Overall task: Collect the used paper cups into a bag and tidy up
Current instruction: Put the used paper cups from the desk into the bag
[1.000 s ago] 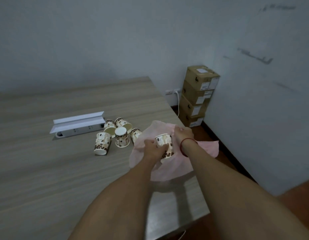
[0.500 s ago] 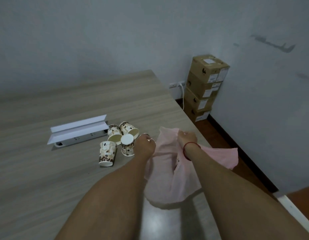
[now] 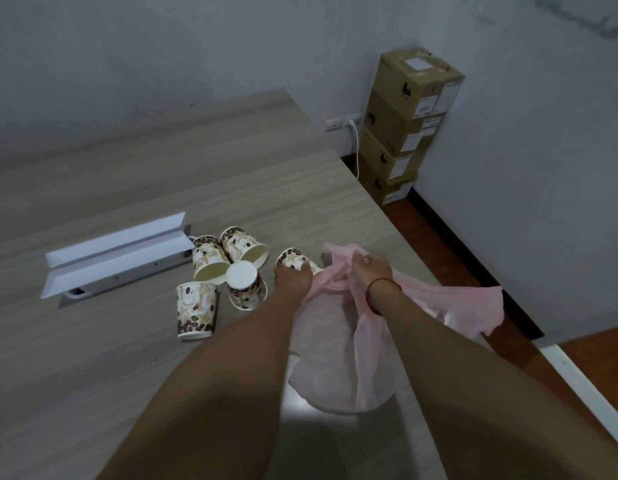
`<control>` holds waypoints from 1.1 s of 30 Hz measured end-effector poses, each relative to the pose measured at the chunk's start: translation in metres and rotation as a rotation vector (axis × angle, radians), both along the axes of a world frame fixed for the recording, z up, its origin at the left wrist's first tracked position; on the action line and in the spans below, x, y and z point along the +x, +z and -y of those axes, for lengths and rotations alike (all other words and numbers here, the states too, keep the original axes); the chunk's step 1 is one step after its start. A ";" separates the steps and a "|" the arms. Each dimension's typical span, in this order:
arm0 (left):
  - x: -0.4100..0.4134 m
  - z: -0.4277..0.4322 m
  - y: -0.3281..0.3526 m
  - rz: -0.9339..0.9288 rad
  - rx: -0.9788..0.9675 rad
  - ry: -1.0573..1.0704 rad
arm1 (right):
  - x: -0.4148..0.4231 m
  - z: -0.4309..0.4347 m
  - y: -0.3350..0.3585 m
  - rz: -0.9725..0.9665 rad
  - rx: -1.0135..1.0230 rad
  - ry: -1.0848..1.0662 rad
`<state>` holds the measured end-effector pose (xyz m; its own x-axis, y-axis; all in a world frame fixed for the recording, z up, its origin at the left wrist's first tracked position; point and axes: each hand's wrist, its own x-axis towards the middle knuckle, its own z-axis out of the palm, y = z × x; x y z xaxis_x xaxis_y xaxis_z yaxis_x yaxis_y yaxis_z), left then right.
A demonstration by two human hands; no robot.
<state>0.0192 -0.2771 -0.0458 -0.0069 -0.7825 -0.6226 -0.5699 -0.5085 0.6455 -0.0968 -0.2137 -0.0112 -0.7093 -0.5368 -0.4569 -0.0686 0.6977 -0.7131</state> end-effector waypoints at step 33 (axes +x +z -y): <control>0.037 -0.153 0.095 -0.292 -0.097 -0.009 | 0.020 -0.077 0.097 0.050 -0.250 0.231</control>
<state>0.0564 -0.1238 0.0491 -0.1819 -0.8371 -0.5160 -0.3573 -0.4326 0.8278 -0.0769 -0.1368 0.0862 -0.5358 -0.7805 -0.3220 -0.1655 0.4711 -0.8664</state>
